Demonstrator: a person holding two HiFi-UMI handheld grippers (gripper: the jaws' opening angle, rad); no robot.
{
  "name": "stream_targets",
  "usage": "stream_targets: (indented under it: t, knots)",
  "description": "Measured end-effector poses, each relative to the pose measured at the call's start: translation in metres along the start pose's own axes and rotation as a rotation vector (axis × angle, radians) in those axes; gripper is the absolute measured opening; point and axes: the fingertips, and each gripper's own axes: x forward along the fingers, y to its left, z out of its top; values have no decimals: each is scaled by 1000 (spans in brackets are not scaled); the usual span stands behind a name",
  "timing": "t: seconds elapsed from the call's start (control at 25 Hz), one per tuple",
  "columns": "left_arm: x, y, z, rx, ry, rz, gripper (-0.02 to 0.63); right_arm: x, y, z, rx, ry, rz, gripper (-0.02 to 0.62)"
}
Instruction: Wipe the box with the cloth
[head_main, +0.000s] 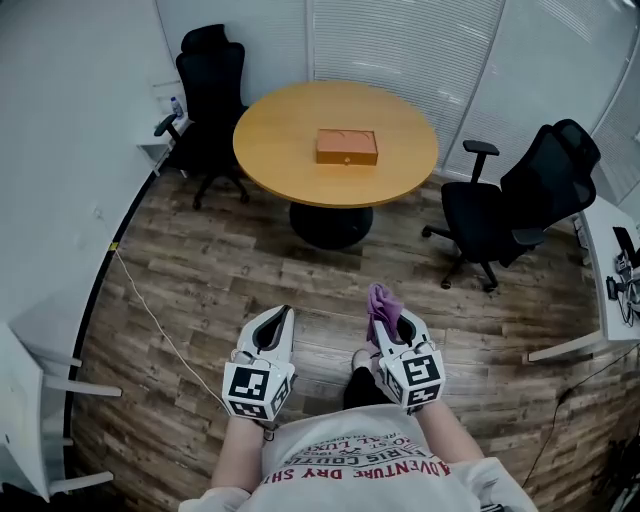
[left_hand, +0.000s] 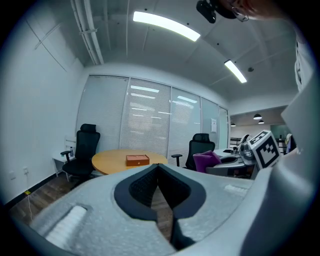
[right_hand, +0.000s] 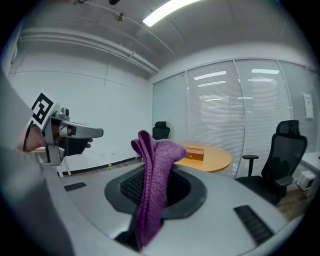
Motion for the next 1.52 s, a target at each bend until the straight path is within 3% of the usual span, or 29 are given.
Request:
stream_targets:
  t: [0.44,0.76,1.16,1.52]
  knots:
    - [167,-3,49,15,-29,8,9,103,-145,35,-24,9,33,77]
    - [257,-1,64,-6,-30,29,9,159,-211,49,-63,27,103,77]
    - [331,40,66,22,8,40,9,231,-248,54,-51,52,107,77]
    - [428,115,90,47,-21,-51,9,340,-271,77,-50,66,54,77]
